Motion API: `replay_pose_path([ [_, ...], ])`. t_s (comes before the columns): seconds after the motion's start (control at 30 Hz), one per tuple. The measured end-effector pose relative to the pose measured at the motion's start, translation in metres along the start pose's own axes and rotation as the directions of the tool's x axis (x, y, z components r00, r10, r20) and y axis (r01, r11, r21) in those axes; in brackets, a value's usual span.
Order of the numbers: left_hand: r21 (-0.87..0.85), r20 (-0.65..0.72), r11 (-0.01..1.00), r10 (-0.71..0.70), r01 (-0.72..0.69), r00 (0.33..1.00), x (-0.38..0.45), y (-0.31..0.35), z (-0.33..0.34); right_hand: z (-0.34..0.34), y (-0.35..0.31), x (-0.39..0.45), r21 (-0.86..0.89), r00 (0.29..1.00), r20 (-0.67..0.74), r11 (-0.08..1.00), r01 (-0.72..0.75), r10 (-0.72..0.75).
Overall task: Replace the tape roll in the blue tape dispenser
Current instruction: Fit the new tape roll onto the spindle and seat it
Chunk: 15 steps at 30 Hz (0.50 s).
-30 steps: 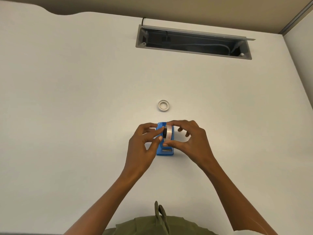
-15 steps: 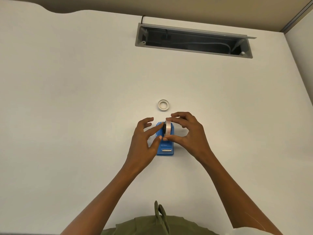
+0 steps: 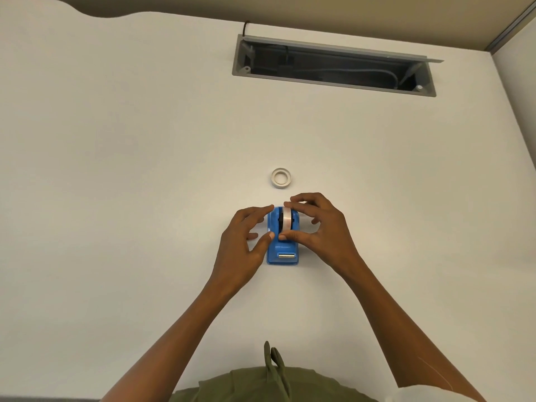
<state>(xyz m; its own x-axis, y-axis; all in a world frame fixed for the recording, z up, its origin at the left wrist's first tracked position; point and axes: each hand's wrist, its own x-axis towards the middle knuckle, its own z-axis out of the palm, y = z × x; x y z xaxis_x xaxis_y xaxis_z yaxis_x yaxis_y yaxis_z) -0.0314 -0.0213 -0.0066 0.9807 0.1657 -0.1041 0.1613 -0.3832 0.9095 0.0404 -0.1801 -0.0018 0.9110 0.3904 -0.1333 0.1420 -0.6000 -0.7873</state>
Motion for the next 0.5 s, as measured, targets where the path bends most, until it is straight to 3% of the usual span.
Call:
replay_pose_path([
  [0.2,-0.001,-0.002,1.0,-0.001,0.001,1.0,0.0019,0.0001,0.0016,-0.0012,0.0016,0.0011,0.003,1.0,0.028,1.0,-0.002,0.002],
  [0.5,0.098,0.098,0.99,0.092,-0.102,0.991,0.0064,-0.0011,0.0021,-0.0008,0.0034,-0.0018,0.015,0.999,0.03,0.999,0.043,-0.044],
])
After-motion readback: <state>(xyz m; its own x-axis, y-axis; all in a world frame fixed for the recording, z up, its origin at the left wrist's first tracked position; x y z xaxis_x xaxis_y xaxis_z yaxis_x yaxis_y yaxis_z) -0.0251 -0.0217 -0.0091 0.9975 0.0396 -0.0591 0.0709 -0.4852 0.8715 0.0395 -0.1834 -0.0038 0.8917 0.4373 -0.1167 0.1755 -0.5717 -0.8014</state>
